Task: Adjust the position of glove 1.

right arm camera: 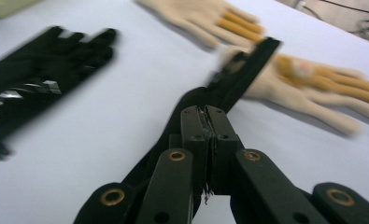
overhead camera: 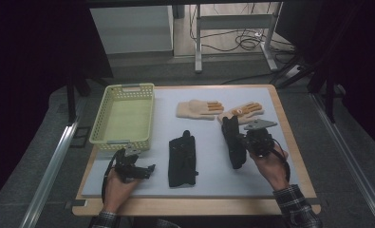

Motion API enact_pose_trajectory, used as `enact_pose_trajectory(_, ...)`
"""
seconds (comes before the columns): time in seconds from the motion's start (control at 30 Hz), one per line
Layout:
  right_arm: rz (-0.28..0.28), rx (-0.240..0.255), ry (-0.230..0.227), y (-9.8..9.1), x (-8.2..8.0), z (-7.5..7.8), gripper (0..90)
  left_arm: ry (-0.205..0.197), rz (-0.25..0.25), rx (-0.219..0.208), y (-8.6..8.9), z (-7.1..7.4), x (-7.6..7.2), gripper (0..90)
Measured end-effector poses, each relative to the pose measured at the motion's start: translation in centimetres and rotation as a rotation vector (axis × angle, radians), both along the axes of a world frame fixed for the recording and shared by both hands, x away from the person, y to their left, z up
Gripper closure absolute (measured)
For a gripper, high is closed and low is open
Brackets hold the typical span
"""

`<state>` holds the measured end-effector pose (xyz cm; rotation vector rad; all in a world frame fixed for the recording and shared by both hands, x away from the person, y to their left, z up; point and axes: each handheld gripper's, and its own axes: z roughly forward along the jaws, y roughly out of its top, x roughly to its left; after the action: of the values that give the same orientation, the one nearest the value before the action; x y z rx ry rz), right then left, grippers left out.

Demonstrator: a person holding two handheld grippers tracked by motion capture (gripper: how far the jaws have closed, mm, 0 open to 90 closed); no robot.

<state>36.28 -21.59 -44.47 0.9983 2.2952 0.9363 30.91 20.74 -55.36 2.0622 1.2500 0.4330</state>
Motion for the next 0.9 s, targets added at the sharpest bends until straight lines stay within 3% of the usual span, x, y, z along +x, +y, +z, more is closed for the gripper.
enact_pose_trajectory(0.23,0.119,-0.008,0.032,5.6,-0.1,-1.8,86.2,0.000,-0.004,0.005,0.0,0.0,0.0,2.9)
enact_pose_trajectory(0.47,0.187,0.030,0.051,9.1,0.8,-3.2,79.4,0.000,-0.005,0.006,0.1,0.0,0.0,2.9)
enact_pose_trajectory(0.57,0.178,0.044,0.038,9.2,1.1,-2.8,73.5,0.000,-0.006,0.006,0.1,0.0,0.0,2.9)
enact_pose_trajectory(0.8,0.132,0.047,0.042,7.1,1.8,-2.5,64.8,0.000,-0.005,0.006,0.1,0.0,0.0,2.9)
enact_pose_trajectory(0.83,0.117,0.047,0.054,6.2,2.2,-3.0,57.2,0.001,-0.003,0.004,0.0,0.0,0.0,2.9)
enact_pose_trajectory(0.9,0.117,0.057,0.075,5.8,2.5,-3.6,50.7,0.001,-0.004,0.004,0.0,0.0,0.0,2.9)
